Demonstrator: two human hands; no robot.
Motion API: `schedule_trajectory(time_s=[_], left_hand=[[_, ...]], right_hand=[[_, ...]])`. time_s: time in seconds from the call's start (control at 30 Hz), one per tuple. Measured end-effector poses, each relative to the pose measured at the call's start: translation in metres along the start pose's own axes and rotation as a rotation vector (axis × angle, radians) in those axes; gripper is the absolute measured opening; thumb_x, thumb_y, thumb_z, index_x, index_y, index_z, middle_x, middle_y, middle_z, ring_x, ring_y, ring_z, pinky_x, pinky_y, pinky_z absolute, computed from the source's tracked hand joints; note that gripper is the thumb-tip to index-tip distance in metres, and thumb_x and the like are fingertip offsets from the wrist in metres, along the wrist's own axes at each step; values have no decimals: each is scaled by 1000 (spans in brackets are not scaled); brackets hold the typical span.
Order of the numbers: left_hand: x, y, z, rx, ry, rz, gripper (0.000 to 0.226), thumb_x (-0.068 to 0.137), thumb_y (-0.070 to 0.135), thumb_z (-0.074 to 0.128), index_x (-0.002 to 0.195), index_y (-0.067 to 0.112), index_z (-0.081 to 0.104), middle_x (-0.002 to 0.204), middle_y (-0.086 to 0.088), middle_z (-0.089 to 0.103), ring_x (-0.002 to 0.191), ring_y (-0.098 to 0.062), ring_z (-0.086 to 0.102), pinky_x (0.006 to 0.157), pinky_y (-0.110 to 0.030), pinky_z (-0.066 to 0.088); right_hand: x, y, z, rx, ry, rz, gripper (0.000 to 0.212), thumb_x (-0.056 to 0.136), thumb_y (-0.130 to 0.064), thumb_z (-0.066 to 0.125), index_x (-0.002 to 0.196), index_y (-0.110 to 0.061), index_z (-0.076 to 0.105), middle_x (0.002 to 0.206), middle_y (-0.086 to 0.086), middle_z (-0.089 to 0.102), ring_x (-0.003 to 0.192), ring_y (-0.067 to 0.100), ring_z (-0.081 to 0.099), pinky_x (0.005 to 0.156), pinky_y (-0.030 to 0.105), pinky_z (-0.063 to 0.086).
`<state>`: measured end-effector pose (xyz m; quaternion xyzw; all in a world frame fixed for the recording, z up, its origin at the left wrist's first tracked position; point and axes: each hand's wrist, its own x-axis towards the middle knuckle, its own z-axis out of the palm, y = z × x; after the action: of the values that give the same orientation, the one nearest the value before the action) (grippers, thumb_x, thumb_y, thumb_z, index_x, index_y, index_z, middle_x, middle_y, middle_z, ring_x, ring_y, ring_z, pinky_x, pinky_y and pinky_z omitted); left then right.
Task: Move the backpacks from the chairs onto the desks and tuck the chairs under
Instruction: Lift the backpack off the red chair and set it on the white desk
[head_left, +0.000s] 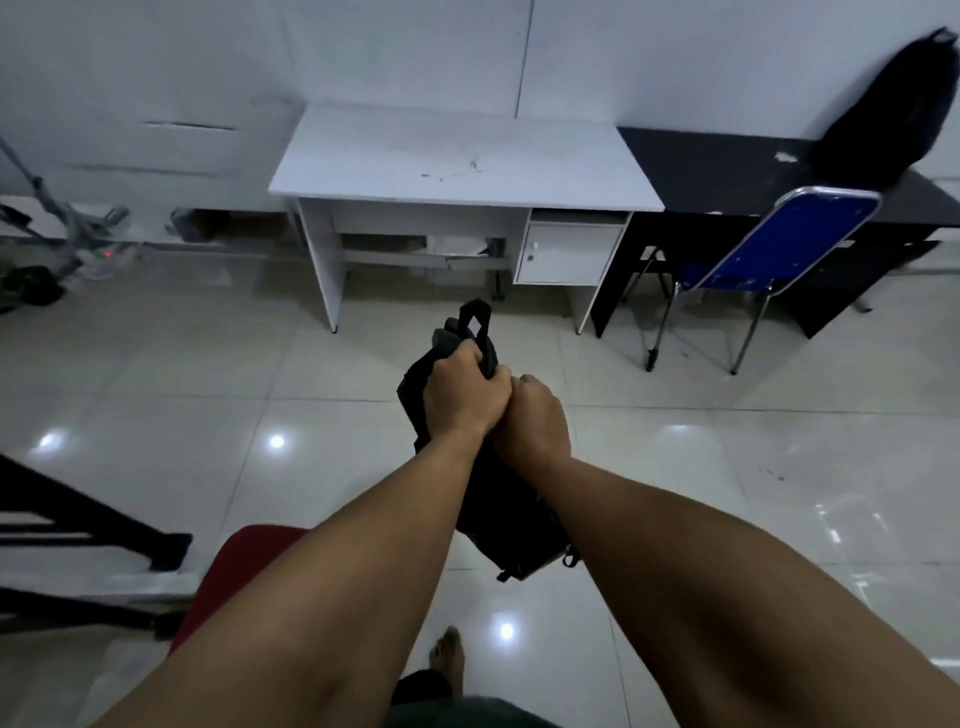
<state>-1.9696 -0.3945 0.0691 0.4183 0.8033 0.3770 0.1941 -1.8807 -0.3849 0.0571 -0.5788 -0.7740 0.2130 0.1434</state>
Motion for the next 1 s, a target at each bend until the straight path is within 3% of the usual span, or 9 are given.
schedule_trajectory(time_s=[0.2, 0.33, 0.43, 0.5, 0.6, 0.7, 0.8, 0.9, 1.0], left_hand=[[55, 36, 10, -55, -25, 71, 27, 85, 40, 60, 70, 18, 56, 68, 0, 64, 65, -21, 62, 55, -26, 42], [83, 44, 12, 157, 16, 246, 34, 80, 56, 59, 71, 23, 62, 68, 5, 65, 70, -19, 62, 61, -28, 47], [114, 46, 18, 215, -36, 426, 45, 83, 68, 54, 76, 26, 66, 78, 7, 59, 77, -13, 56, 72, -29, 45], [130, 43, 26, 186, -61, 458, 38, 89, 60, 51, 83, 25, 63, 89, 6, 54, 89, -15, 51, 82, -30, 39], [154, 45, 46, 168, 41, 402, 10, 88, 31, 55, 92, 24, 51, 99, 2, 51, 96, -20, 50, 88, -34, 39], [175, 51, 68, 121, -4, 245, 30, 83, 22, 55, 113, 22, 49, 115, -4, 49, 108, -25, 48, 99, -38, 37], [196, 64, 101, 111, -317, 122, 52, 84, 32, 56, 134, 31, 43, 128, -4, 47, 117, -28, 51, 106, -46, 40], [212, 74, 135, 203, -462, 179, 45, 85, 37, 59, 128, 34, 48, 119, 3, 47, 111, -28, 56, 101, -45, 47], [223, 97, 171, 347, -330, 345, 19, 94, 29, 56, 112, 27, 59, 108, 6, 55, 100, -26, 58, 92, -37, 45]], right_hand=[[72, 0, -43, -2, -32, 70, 30, 89, -15, 56, 61, -21, 46, 66, -2, 47, 56, 12, 44, 45, 27, 28], [104, 10, -55, -36, -44, 81, 23, 86, -14, 55, 64, -18, 52, 65, 2, 53, 66, 26, 58, 54, 32, 37], [126, 24, -64, -51, -6, 56, 12, 85, -9, 59, 77, -15, 65, 73, 4, 62, 75, 27, 64, 62, 35, 49], [140, 35, -69, -42, 33, 34, 17, 80, -5, 59, 87, -16, 71, 83, 8, 69, 79, 28, 65, 70, 38, 55], [170, 68, -81, -45, 33, 8, 23, 77, -3, 58, 90, -17, 71, 89, 9, 68, 85, 31, 63, 73, 37, 54], [198, 107, -94, -20, 8, -30, 21, 83, -6, 61, 97, -16, 73, 93, 6, 68, 89, 28, 61, 73, 31, 47], [230, 144, -108, -17, -28, -62, 24, 84, -5, 62, 102, -16, 74, 94, 5, 68, 89, 25, 61, 71, 26, 39], [260, 179, -120, 20, -54, -39, 33, 82, 0, 59, 106, -16, 74, 91, 4, 67, 90, 26, 65, 71, 26, 42], [287, 211, -134, 17, -62, -28, 38, 81, 4, 59, 109, -18, 74, 99, 7, 70, 92, 27, 65, 75, 30, 50]])
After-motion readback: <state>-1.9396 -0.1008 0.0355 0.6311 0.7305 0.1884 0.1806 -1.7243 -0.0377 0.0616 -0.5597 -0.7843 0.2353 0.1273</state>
